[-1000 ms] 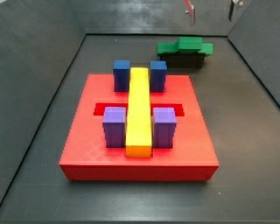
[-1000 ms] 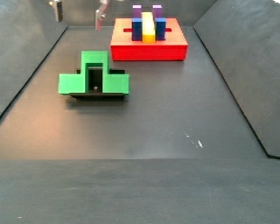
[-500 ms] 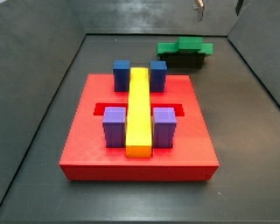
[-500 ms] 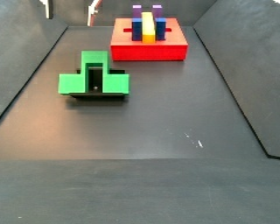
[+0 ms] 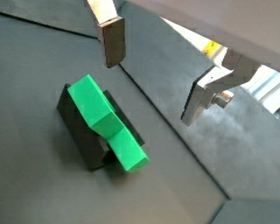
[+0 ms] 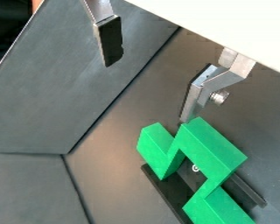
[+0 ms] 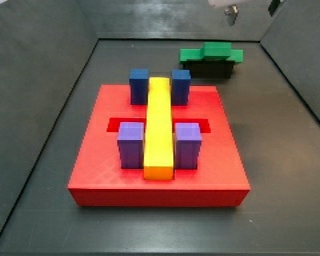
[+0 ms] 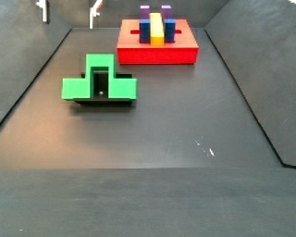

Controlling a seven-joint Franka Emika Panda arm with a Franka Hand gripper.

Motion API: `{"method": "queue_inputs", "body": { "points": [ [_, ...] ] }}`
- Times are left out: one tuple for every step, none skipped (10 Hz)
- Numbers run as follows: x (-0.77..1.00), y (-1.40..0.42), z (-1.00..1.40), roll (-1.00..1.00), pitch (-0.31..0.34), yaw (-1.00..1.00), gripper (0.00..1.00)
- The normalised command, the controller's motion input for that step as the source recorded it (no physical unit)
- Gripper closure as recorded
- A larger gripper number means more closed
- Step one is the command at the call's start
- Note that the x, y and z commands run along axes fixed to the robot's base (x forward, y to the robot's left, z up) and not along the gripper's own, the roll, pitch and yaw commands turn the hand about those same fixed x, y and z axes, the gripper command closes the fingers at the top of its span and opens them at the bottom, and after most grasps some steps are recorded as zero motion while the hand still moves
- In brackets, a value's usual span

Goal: Pick up the green object. Move up. Place the green object on the fixture. Regrasp the green object. Move to above the board. Insert the green object.
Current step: Regrasp the green object.

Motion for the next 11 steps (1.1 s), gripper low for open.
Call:
{"method": "queue_inputs", "body": {
  "points": [
    [-0.3, -0.22, -0.38, 0.61, -0.011, 0.0, 0.0],
    [-0.45, -0.13, -0.37, 0.55, 0.0, -0.15, 0.0],
    [-0.56, -0.11, -0.29, 0.58, 0.009, -0.3, 0.0],
    [-0.56, -0.05, -0.19, 0.54, 0.08, -0.41, 0.0],
    [-0.52, 0.0, -0.14, 0.29, 0.0, -0.46, 0.0],
    [-0.46, 0.04, -0.12, 0.05, -0.014, -0.45, 0.0],
    [-0.33, 0.08, -0.04, 0.0, -0.051, -0.26, 0.0],
    [0.0, 0.0, -0.15, 0.2, -0.014, 0.02, 0.0],
    [0.23, 0.01, -0.1, 0.31, 0.0, 0.32, 0.0],
    [0.33, 0.04, -0.05, 0.23, 0.0, 0.47, 0.0],
    [0.39, 0.06, -0.09, 0.25, 0.0, 0.6, 0.0]
  ]
}}
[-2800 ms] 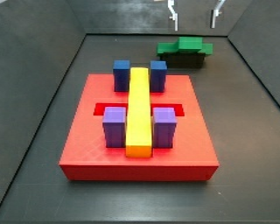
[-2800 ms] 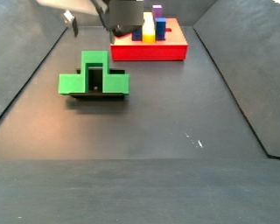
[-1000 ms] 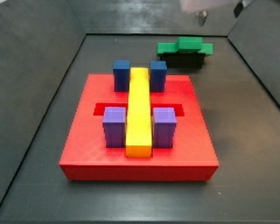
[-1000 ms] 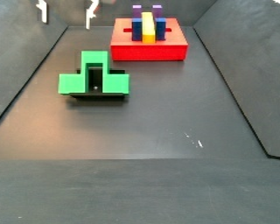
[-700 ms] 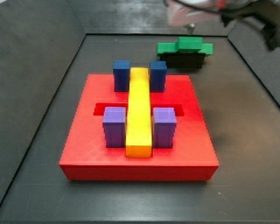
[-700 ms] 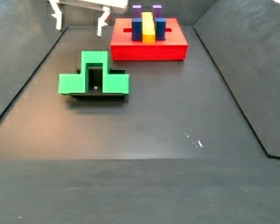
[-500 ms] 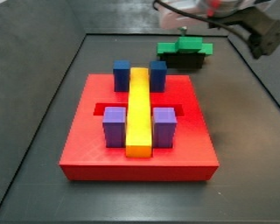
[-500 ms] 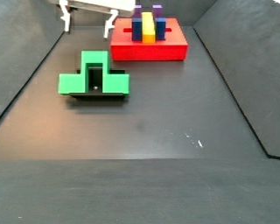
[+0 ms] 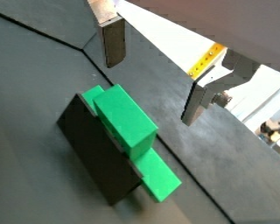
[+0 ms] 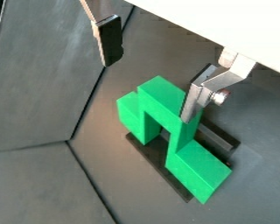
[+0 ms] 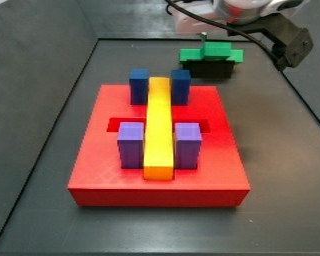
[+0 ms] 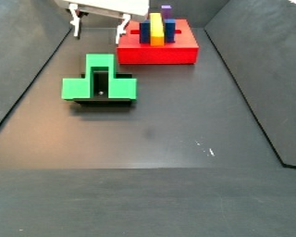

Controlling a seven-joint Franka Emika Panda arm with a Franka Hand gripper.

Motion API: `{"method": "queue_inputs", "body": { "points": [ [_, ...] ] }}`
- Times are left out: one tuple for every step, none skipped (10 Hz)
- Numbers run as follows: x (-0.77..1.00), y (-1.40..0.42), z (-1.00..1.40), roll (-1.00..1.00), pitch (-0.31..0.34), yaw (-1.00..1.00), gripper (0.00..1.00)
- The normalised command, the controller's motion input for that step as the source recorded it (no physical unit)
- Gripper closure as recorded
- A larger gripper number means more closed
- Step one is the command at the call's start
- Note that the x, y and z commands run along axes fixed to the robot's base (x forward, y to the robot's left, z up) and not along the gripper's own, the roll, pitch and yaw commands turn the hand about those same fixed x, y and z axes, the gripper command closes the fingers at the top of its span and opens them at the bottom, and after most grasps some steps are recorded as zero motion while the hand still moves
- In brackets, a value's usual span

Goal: Pick up the green object. Move up. Place the green object on the fixture. Regrasp the green object. Move to above the board. Insert the green object.
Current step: Regrasp the green object.

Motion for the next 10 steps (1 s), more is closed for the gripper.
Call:
{"method": "queue_inputs", "body": {
  "points": [
    [0.32, 0.06, -0.03, 0.19, 0.0, 0.56, 0.0],
    [0.08, 0.0, 0.0, -0.01, 0.009, 0.25, 0.0],
    [0.0, 0.0, 0.0, -0.01, 0.0, 0.0, 0.0],
    [0.03, -0.04, -0.15, 0.11, 0.04, 0.0, 0.0],
    [-0.07, 0.15, 0.0, 0.03, 0.629, 0.0, 0.0],
    [0.07, 0.28, 0.0, 0.0, 1.0, -0.09, 0.0],
    [0.09, 0.3, 0.06, -0.03, 1.0, -0.1, 0.0],
    [0.37, 0.22, 0.0, -0.08, 0.706, -0.29, 0.0],
    [0.16, 0.1, -0.12, 0.0, 0.017, -0.1, 0.0],
    [0.13, 0.05, -0.24, 0.0, 0.229, -0.06, 0.0]
  ]
}}
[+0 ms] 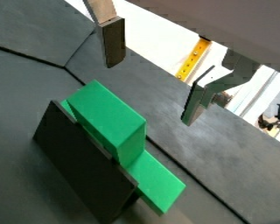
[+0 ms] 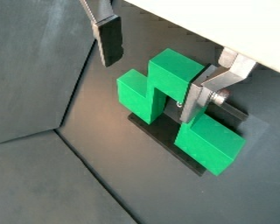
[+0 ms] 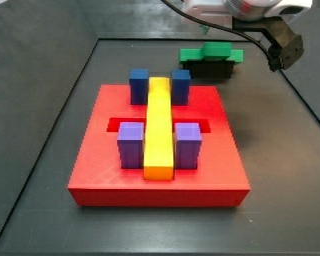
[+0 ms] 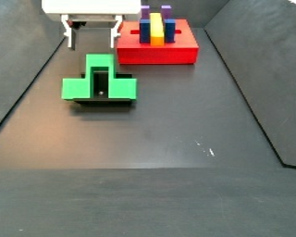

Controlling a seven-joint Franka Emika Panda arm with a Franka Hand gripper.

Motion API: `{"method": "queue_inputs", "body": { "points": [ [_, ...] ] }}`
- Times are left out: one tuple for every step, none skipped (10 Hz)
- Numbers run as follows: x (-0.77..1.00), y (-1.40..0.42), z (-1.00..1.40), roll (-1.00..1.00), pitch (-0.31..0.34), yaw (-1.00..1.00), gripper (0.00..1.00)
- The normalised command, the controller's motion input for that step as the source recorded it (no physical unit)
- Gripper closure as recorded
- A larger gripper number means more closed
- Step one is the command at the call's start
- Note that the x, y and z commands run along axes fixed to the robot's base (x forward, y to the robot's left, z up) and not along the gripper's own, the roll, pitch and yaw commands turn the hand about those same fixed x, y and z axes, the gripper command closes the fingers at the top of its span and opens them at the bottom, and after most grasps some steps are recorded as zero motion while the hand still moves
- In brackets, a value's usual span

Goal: Pick up the green object. Move up. Place the green object on the fixture. Regrasp the green object. Move to above the board. Insert the green object.
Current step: Regrasp the green object.

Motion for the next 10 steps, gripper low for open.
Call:
{"method": "queue_inputs", "body": {
  "points": [
    [0.04, 0.0, -0.27, 0.08, 0.206, -0.03, 0.0],
    [0.0, 0.0, -0.31, 0.17, 0.103, -0.05, 0.0],
    [0.0, 0.0, -0.23, 0.03, 0.003, -0.05, 0.0],
    [-0.01, 0.0, -0.21, 0.03, 0.0, -0.06, 0.0],
    [-0.06, 0.0, -0.22, 0.04, 0.04, -0.07, 0.0],
    [-0.09, 0.0, -0.26, 0.07, 0.06, -0.05, 0.0],
    [-0.07, 0.0, -0.3, 0.12, 0.083, -0.06, 0.0],
    [-0.07, 0.0, -0.33, 0.15, 0.094, -0.08, 0.0],
    [-0.14, 0.0, -0.34, 0.16, 0.149, -0.13, 0.0],
    [-0.11, 0.0, -0.22, 0.1, 0.109, -0.14, 0.0]
  ]
}}
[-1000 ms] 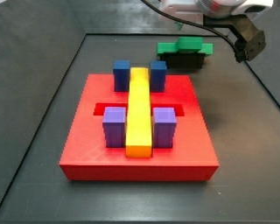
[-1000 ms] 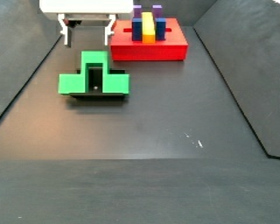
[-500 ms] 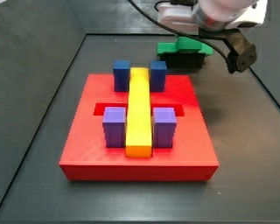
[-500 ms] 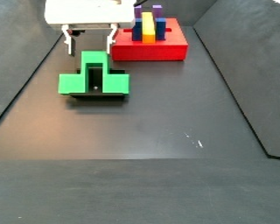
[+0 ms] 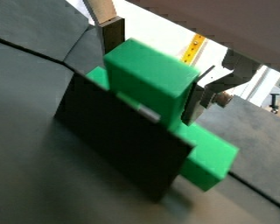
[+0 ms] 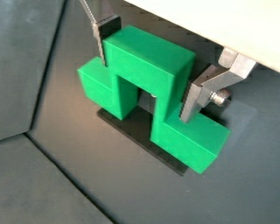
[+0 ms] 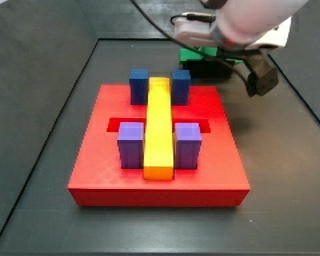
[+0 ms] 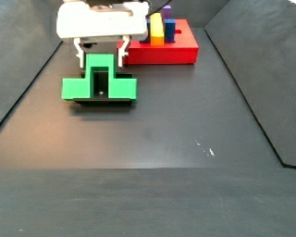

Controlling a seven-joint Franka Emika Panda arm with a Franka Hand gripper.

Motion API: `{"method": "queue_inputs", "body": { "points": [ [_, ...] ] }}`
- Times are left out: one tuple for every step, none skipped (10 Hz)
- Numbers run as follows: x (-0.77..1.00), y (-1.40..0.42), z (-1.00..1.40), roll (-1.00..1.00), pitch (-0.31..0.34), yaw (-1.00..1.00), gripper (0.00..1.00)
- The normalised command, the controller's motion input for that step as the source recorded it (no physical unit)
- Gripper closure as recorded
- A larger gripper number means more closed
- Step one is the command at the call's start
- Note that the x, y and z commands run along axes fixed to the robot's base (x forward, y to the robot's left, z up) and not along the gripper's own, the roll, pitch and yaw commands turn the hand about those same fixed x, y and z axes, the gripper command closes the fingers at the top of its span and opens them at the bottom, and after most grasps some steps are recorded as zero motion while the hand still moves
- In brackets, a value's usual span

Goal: Pick up the green object. Move up. Place the green object on the fixture. Regrasp the green object. Move to above the board. Insert the green object.
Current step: Regrasp the green object.

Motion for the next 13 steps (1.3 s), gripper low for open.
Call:
{"method": "queue_inputs", "body": {
  "points": [
    [-0.02, -0.06, -0.06, 0.06, 0.1, -0.09, 0.0],
    [-0.02, 0.0, 0.0, 0.0, -0.046, 0.0, 0.0],
    [-0.02, 0.0, 0.0, 0.0, 0.0, 0.0, 0.0],
    [0.0, 0.01, -0.02, 0.13, 0.006, 0.0, 0.0],
    [0.0, 0.0, 0.0, 0.1, 0.0, 0.0, 0.0],
    [0.0, 0.0, 0.0, 0.0, 0.0, 0.0, 0.0],
    [0.0, 0.0, 0.0, 0.0, 0.0, 0.0, 1.0],
    [0.0, 0.0, 0.0, 0.0, 0.0, 0.0, 1.0],
    [0.0, 0.0, 0.0, 0.0, 0.0, 0.0, 1.0],
    [0.0, 0.0, 0.0, 0.0, 0.0, 0.0, 1.0],
    [0.0, 0.0, 0.0, 0.0, 0.0, 0.0, 1.0],
    [0.0, 0.0, 0.0, 0.0, 0.0, 0.0, 1.0],
    [0.0, 0.0, 0.0, 0.0, 0.0, 0.0, 1.0]
  ]
}}
